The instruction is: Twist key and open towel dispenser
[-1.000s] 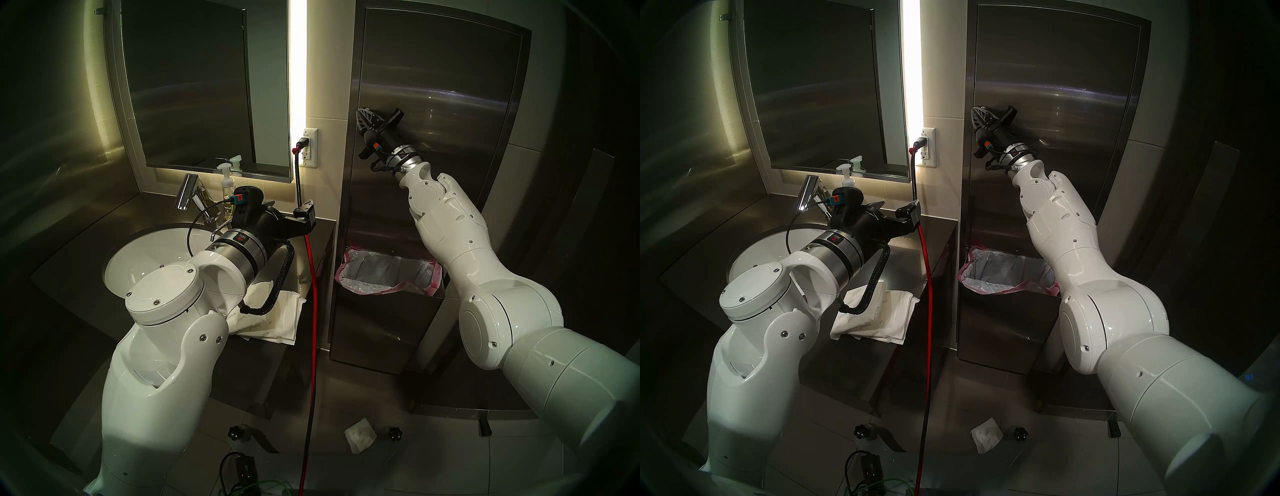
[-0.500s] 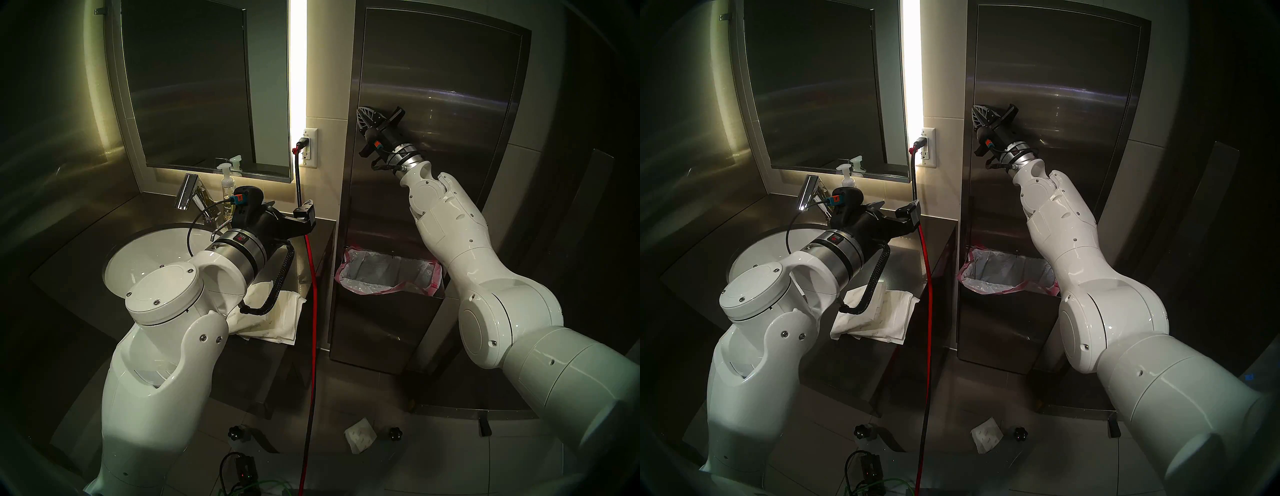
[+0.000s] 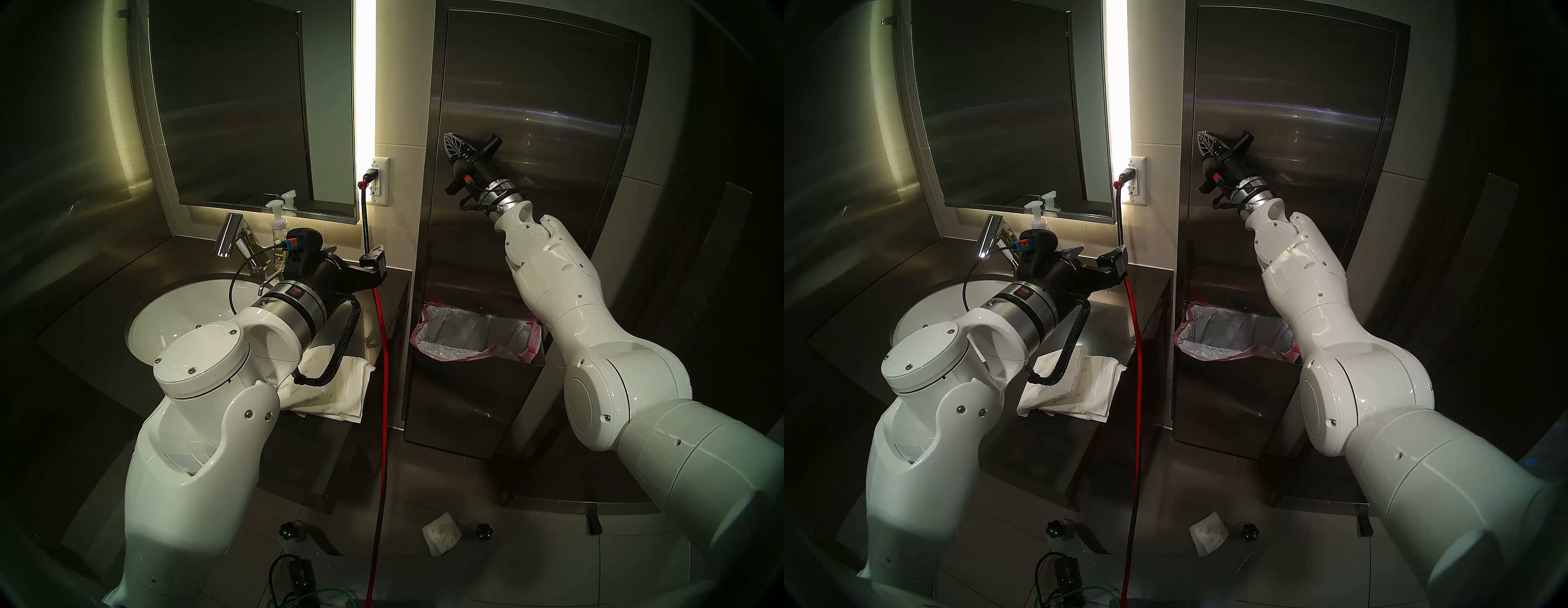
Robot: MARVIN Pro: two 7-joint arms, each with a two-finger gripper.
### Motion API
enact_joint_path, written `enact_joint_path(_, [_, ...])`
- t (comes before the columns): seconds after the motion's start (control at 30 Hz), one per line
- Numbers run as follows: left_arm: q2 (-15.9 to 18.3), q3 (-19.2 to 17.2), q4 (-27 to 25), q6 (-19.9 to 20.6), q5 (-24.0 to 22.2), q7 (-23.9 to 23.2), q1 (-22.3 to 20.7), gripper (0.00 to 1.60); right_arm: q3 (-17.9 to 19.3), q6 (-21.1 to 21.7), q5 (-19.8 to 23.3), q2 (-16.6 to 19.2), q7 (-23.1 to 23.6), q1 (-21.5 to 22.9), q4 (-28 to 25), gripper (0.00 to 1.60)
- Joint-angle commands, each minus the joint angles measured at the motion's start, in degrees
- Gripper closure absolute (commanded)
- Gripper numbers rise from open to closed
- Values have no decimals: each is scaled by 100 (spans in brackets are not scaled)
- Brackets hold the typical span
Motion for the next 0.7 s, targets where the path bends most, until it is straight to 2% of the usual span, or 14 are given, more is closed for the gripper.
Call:
enact_joint_path(0.0, [-10, 11, -56, -1, 7, 7, -26, 0, 77, 42, 25, -26, -176, 123, 82, 160])
enact_joint_path(0.2, [-9, 10, -54, -3, 7, 5, -26, 0, 502, 288, 541, -268, -180, -205, -223, 160])
enact_joint_path(0.33, [-9, 9, -53, -4, 6, 3, -26, 0, 741, 300, 842, -450, -342, -415, -404, 160])
enact_joint_path(0.5, [-9, 9, -53, -4, 7, 3, -26, 0, 939, 323, 1113, -654, -398, -651, -644, 160])
enact_joint_path(0.67, [-10, 10, -55, -2, 8, 5, -26, 0, 1015, 474, 1326, -787, -166, -859, -956, 160])
